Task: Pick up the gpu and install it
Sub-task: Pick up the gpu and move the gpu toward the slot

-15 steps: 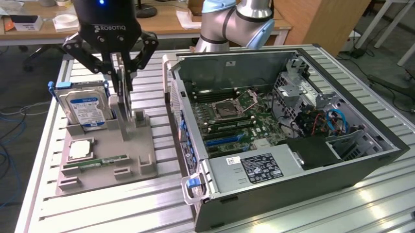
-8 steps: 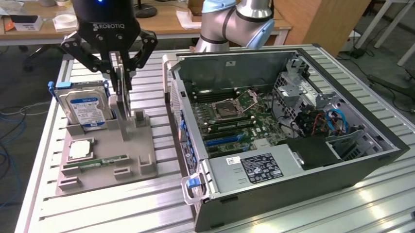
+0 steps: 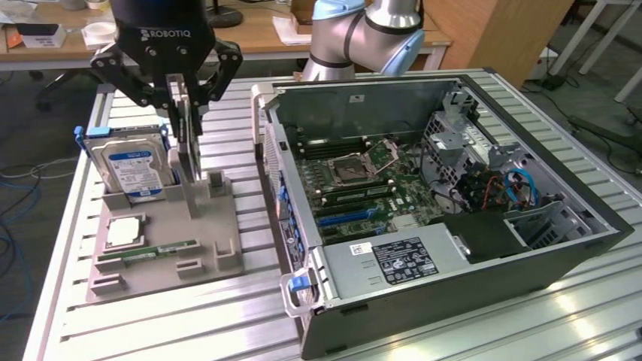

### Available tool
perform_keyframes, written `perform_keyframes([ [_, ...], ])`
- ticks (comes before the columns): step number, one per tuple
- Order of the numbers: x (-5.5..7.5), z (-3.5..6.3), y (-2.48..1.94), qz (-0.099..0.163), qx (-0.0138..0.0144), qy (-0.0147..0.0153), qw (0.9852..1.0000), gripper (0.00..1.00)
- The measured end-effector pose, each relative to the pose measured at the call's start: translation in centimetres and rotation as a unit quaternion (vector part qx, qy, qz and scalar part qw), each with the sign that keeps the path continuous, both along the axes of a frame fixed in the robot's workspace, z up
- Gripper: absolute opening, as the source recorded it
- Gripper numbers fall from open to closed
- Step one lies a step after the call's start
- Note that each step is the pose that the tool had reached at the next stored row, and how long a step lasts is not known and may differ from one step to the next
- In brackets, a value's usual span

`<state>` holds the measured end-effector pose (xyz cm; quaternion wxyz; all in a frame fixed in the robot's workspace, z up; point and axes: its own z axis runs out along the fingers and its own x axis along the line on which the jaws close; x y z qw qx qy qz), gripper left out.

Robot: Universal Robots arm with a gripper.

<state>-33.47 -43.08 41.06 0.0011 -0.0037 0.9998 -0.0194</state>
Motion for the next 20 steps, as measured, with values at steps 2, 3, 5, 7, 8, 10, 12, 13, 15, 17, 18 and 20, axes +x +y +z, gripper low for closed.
perform_keyframes([
  [2, -0.01, 0.20, 0.00, 0.000, 0.0000, 0.0000, 1.0000, 0.27],
  [3, -0.01, 0.26, 0.00, 0.000, 0.0000, 0.0000, 1.0000, 0.27],
  [5, -0.03, 0.28, 0.01, 0.000, 0.0002, 0.0000, 1.0000, 0.27],
  [7, -0.04, 0.28, 0.01, 0.000, 0.0005, 0.0000, 1.0000, 0.27],
  [8, -0.04, 0.29, 0.01, 0.000, 0.0006, 0.0001, 1.0000, 0.27],
  [10, -0.03, 0.29, 0.00, 0.000, 0.0007, 0.0000, 1.0000, 0.27],
  [12, -0.03, 0.29, 0.00, 0.000, 0.0007, 0.0000, 1.0000, 0.27],
  [13, 0.09, 0.29, 0.00, 0.000, 0.0007, 0.0000, 1.0000, 0.27],
  [15, 0.15, 0.29, 0.01, 0.000, 0.0007, 0.0000, 1.0000, 0.27],
  [17, 0.32, 0.29, 0.02, 0.000, 0.0007, 0.0000, 1.0000, 0.27],
  [18, 0.31, 0.29, 0.02, 0.000, 0.0007, 0.0001, 1.0000, 0.27],
  [20, 0.31, 0.29, 0.16, 0.000, 0.0007, 0.0000, 1.0000, 0.27],
])
